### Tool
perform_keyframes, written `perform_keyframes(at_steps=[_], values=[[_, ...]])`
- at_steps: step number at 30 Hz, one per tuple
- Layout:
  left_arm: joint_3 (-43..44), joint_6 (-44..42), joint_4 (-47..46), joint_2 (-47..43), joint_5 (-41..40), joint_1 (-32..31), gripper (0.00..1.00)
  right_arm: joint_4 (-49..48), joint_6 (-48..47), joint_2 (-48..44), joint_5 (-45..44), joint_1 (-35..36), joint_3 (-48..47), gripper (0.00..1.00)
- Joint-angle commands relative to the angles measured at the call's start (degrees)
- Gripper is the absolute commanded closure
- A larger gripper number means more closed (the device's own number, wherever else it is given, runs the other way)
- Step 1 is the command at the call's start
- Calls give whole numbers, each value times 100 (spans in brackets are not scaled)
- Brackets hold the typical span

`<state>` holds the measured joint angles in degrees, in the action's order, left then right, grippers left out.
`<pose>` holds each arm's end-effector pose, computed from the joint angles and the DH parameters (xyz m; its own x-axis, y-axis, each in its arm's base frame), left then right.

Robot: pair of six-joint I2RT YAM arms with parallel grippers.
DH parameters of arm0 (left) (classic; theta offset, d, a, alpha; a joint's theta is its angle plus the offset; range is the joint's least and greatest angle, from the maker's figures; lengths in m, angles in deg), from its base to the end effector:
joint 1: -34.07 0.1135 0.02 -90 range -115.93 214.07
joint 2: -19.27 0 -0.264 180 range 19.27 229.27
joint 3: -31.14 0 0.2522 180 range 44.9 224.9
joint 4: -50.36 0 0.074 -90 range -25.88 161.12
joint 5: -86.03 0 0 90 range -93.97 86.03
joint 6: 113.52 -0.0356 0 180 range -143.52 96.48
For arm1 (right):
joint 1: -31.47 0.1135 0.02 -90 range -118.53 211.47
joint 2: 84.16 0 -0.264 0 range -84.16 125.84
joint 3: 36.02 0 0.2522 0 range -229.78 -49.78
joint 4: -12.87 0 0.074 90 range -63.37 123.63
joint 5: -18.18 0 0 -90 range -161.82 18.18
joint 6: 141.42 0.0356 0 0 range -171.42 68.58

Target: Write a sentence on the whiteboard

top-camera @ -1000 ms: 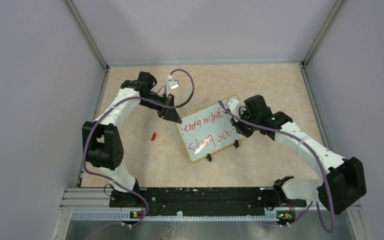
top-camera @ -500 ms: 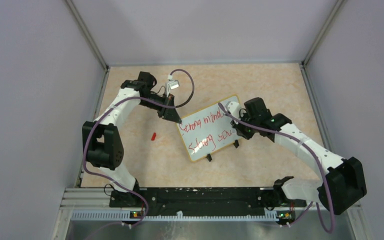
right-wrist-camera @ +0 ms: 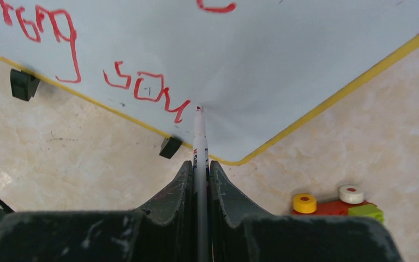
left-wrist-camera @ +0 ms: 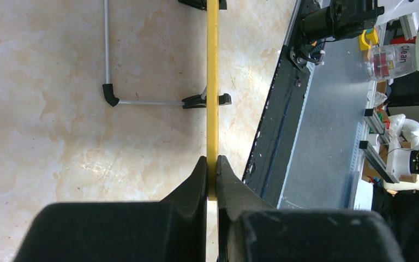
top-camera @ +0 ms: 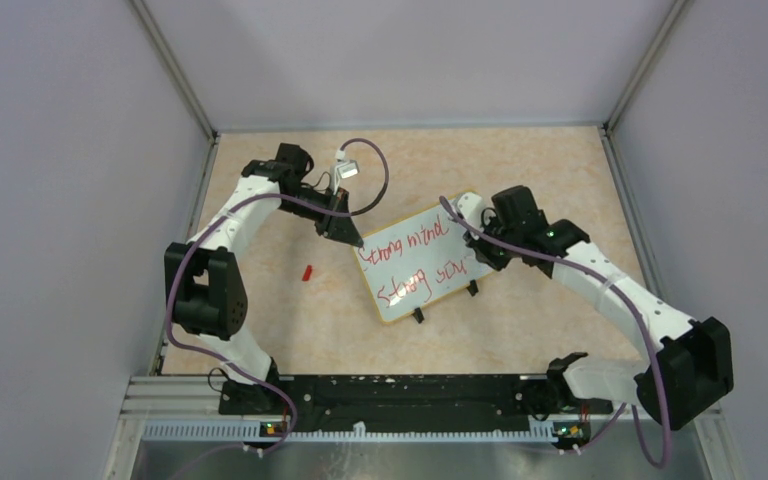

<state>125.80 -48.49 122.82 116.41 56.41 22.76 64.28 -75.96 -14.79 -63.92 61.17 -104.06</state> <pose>0.3161 -0.0948 0.2761 -0.7240 0.3576 -0.5899 0.6884 0.3192 -0.6513 0.2106 0.1258 0.2678 -0.3950 -0.6989 -0.5962 -0.7993 0.5814 -0.1519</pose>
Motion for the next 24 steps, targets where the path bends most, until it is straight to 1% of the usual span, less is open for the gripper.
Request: perform_keyframes(at_steps=[1, 12, 24], values=[[194, -119, -40, 33, -49, -11, 100, -55, -103, -209, -78, -127, -618, 100], [166, -122, -41, -7, -72, -3, 100, -372, -155, 23, -139, -192, -554, 100], [239, -130, -42, 28, -78, -3, 100, -356, -165, -159, -61, -192, 165, 100]])
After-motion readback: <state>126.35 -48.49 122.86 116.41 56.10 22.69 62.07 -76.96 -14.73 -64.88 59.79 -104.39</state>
